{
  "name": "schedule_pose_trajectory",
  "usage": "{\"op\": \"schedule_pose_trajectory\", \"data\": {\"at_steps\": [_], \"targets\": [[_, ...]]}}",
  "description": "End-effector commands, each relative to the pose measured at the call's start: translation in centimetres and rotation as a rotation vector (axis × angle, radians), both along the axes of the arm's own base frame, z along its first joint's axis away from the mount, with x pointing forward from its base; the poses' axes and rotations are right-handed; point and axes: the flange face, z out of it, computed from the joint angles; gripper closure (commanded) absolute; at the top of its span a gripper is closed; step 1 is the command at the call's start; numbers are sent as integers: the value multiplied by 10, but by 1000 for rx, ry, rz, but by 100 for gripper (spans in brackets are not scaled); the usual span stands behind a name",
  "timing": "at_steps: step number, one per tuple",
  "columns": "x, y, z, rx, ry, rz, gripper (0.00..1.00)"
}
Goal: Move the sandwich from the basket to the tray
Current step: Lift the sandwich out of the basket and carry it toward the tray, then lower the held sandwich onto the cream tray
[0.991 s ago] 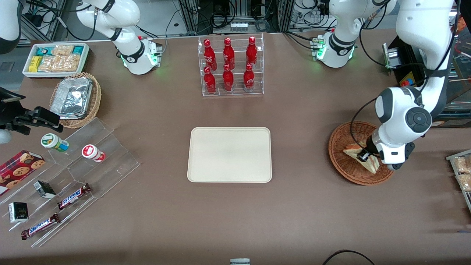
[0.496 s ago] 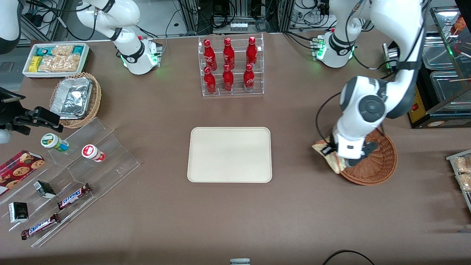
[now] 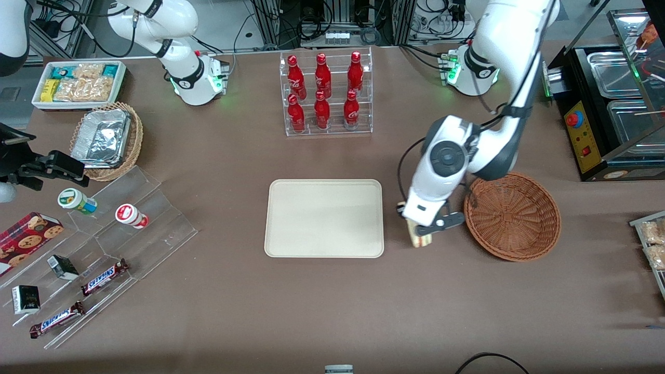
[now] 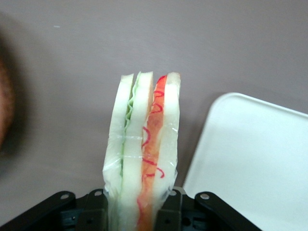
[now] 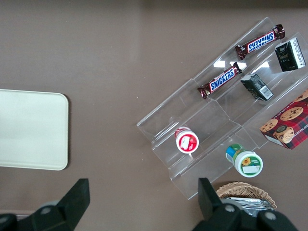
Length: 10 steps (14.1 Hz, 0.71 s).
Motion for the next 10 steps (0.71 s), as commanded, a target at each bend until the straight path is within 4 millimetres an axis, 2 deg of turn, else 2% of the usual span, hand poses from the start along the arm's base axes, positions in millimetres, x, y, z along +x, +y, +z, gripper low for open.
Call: {"op": "schedule_pose_trajectory", "data": {"at_steps": [1, 3, 5, 7, 9, 10], "targets": [[1, -38, -5, 2, -4, -37, 76], [2, -51, -12, -2, -7, -67, 76], [-2, -81, -16, -33, -5, -161, 74], [-6, -92, -21, -53, 7, -181, 74], [-16, -104, -39, -62, 26, -222, 74], [-15, -108, -48, -78, 7, -224, 75]]}}
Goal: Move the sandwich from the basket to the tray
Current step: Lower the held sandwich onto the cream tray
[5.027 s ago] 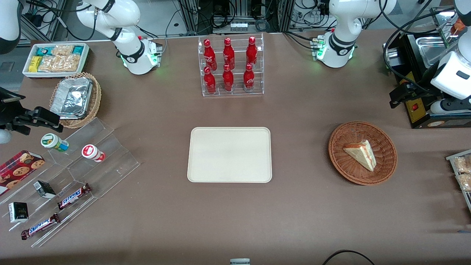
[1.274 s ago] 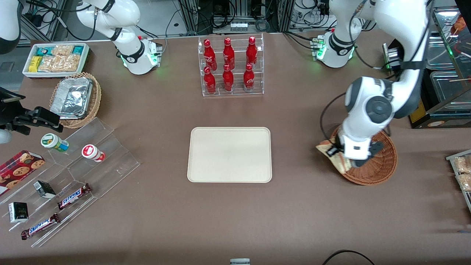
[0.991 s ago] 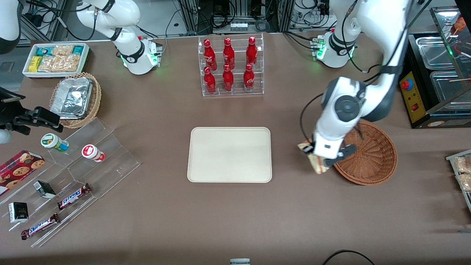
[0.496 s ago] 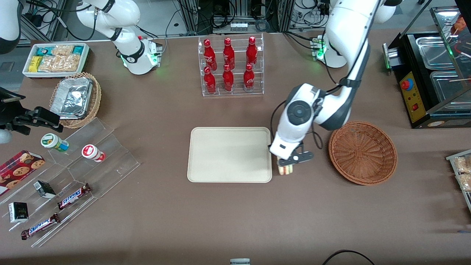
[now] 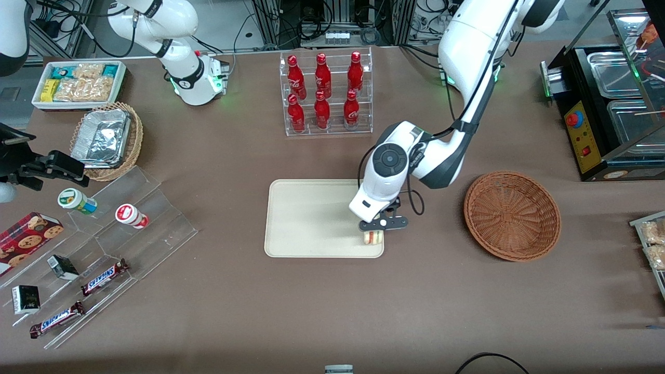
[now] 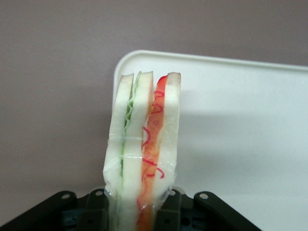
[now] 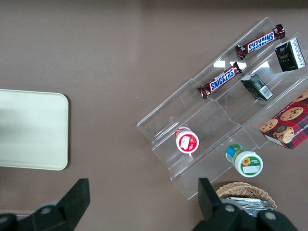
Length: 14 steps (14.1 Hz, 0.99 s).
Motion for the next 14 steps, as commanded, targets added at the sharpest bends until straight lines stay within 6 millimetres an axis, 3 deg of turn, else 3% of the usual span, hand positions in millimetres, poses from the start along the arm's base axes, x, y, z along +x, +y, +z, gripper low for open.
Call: {"op": "schedule_pose_trajectory", "data": {"at_steps": [1, 4, 8, 14], "targets": [[7, -13, -22, -63, -21, -14, 75], [-2, -21, -43, -73, 4, -44, 74], [-4, -29, -45, -84, 7, -53, 70], [-2, -31, -46, -84, 3, -56, 48]]}}
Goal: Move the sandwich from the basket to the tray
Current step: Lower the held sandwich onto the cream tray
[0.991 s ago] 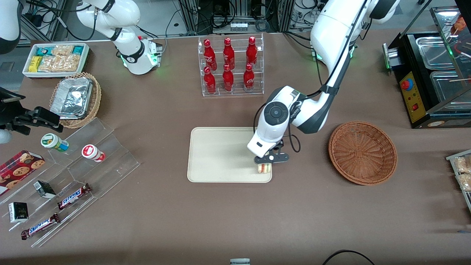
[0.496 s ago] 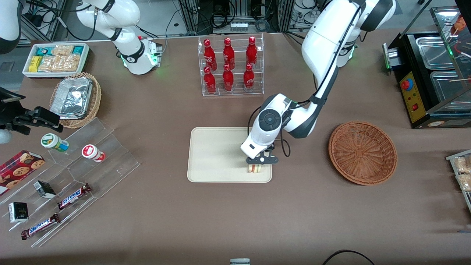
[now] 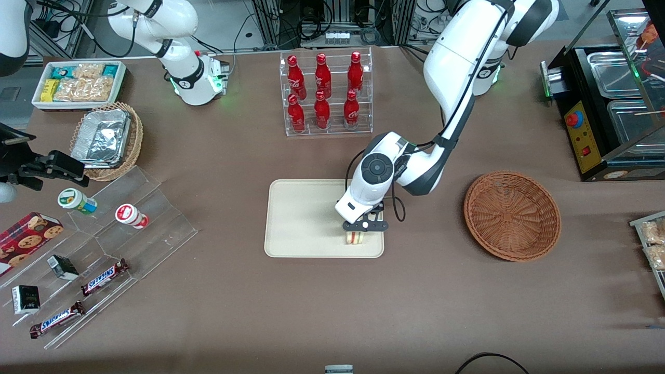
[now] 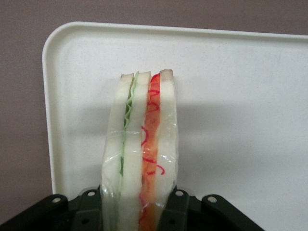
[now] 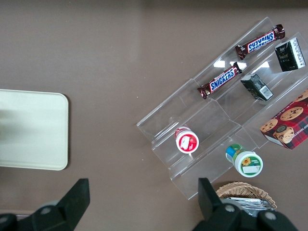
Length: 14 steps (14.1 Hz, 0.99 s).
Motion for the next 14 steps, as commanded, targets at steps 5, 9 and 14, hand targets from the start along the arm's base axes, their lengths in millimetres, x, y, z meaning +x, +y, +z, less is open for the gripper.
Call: {"op": "schedule_pose_trajectory", "data": {"at_steps": [5, 9, 14], "targets": [[5, -9, 4, -19, -9, -12, 11], [10, -10, 35, -43, -33, 18, 0], [25, 52, 130, 55, 37, 62, 0]]}}
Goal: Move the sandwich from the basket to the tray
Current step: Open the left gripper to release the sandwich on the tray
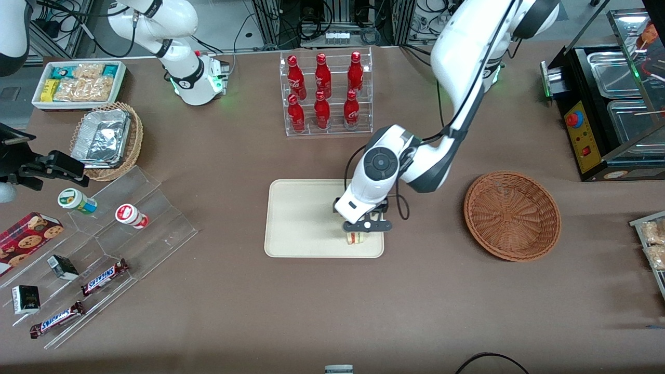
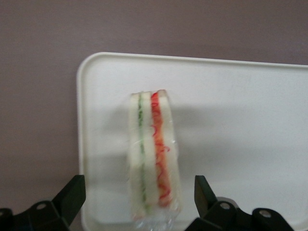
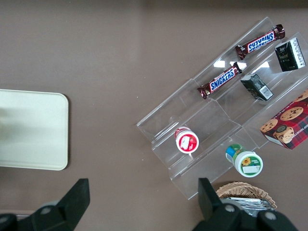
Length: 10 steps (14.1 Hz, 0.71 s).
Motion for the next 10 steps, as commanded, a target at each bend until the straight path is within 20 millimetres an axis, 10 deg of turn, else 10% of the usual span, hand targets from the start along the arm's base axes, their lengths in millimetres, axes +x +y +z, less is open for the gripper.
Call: {"op": "schedule_pose_trajectory", "data": {"at_steps": [1, 10], "targets": [[9, 55, 71, 48, 33, 50, 0], [17, 240, 217, 119, 22, 14, 0]]}}
